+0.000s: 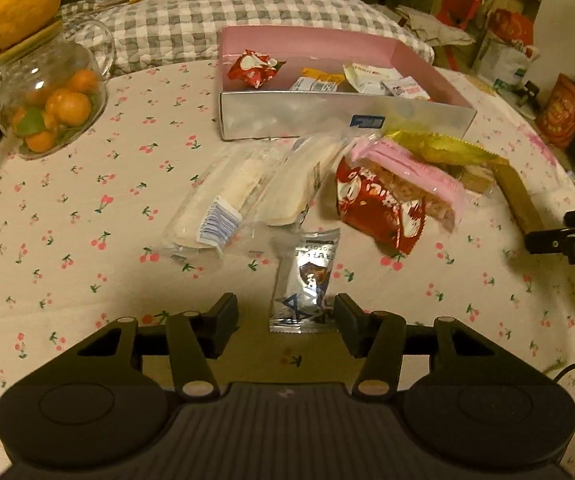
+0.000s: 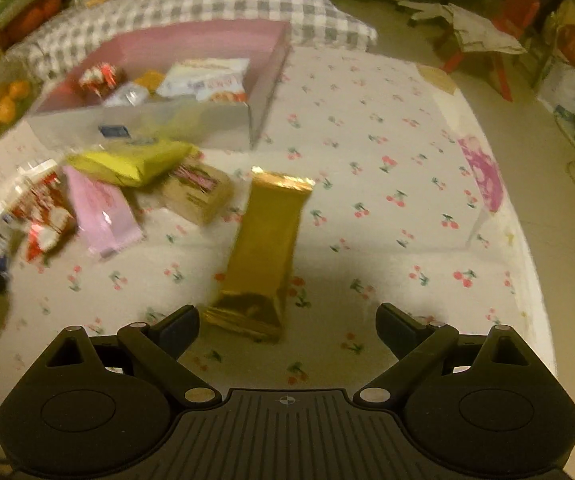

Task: Organize snacks
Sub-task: 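Move the left gripper to the silver-blue chocolate packet while the right approaches the gold bar, then grasp the silver-blue packet with the left gripper while the right grasps the gold bar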

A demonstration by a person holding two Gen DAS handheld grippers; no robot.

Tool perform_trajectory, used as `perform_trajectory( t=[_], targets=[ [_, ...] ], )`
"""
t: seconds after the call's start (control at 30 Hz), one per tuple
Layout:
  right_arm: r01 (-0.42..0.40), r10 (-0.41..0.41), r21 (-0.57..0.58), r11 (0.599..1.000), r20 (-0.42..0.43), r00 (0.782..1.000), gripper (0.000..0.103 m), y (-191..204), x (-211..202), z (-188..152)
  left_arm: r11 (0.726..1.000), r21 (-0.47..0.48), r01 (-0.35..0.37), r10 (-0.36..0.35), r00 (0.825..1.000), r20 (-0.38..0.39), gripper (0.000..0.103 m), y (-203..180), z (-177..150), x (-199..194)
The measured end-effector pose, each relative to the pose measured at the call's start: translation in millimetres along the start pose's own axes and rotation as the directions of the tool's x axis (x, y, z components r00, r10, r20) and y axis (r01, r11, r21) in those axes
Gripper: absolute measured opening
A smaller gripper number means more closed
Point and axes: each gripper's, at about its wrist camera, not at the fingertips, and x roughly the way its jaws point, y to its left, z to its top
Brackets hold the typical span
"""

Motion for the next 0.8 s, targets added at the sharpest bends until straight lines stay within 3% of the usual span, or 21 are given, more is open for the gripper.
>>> perform_trajectory(
  t=[0.33,0.43,0.53,0.63,0.7,0.8],
  targets=[
    [-0.033,0.035,-0.029,0.999,0.058,0.998,0.094,14,16,7,1.000,0.011,0.004,-0.004,0.999,0.041,0.053,-6,0,5],
    [-0.022,0.025,-0.042,0.999,0.084,0.996,0.094,15,18,4,0.999,0.044,-0.020,0.018,0.999,0.039,0.049,-10,-1,5],
    [-0.031,0.035,-0.044,0.999,0.095,0.995,0.087,15,16,4,0.998,0.055,-0.027,0.026,0.999,0.023,0.038,-12,0,3],
    [-0.041,0.048,-0.061,0.997,0.105,0.993,0.071,20,13,4,0.999,0.048,-0.019,0.018,1.000,0.012,0.032,-12,0,1],
    [-0.051,0.058,-0.073,0.996,0.107,0.993,0.053,24,10,5,0.999,0.045,-0.017,0.017,1.000,0.010,0.031,-12,-1,0],
    [-0.049,0.058,-0.082,0.995,0.111,0.992,0.039,27,8,5,0.999,0.031,-0.011,0.010,1.000,0.006,0.030,-11,-1,-1]
  ],
)
